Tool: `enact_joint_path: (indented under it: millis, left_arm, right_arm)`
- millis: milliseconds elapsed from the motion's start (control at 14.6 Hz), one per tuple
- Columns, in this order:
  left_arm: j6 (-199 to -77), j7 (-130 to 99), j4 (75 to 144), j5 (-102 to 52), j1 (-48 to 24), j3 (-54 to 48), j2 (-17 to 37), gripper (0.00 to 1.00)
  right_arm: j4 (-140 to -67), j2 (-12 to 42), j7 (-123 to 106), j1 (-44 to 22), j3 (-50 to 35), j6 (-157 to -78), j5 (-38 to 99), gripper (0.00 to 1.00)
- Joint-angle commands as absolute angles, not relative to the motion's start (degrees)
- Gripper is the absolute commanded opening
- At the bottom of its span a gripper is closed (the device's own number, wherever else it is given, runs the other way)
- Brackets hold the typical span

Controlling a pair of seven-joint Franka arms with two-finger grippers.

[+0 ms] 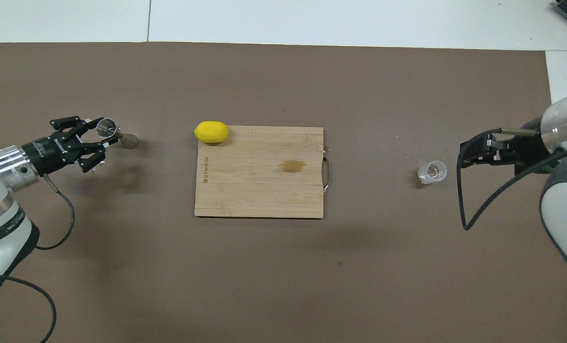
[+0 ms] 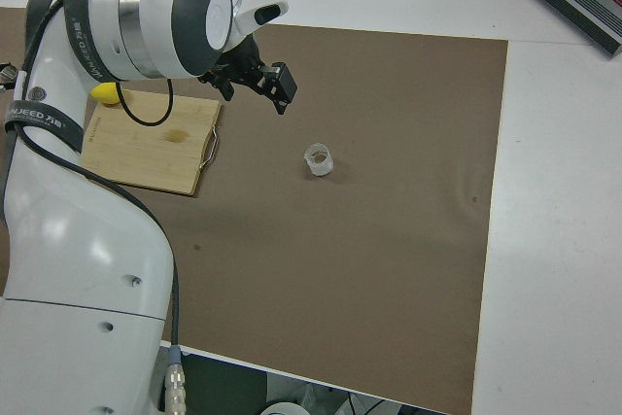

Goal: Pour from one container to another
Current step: 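Close the left gripper on the dark cup and lift it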

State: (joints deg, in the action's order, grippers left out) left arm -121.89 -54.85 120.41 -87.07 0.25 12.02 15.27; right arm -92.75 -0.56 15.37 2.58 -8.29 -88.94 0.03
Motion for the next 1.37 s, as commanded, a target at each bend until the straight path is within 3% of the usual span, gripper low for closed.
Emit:
enact_joint_path:
  millis: [0,615,888,1298]
  left_arm:
    - [-122.6,-53.4,121.6,-88.9,-0.3,12.4,14.9,0.00]
    - [-115.5,-54.3,115.9,-88.3,-1.7,9.2,13.8,0.00]
    - [-118.9,-61.8,115.0,-88.5,-9.0,8.1,10.4,0.00]
    - [-136.0,-65.0,115.2,-94.7,-26.5,7.5,9.8,0.00]
  right_arm:
    - [-93.8,-1.4,13.8,3.3,-8.5,-89.7,1.2,1.00]
    - [-93.8,-1.4,13.8,3.3,-8.5,-89.7,1.2,1.00]
    - [-93.8,-1.4,13.8,3.3,-8.5,-89.8,1.2,1.00]
    - [-93.8,-1.4,13.8,3.3,-8.5,-89.7,1.2,1.00]
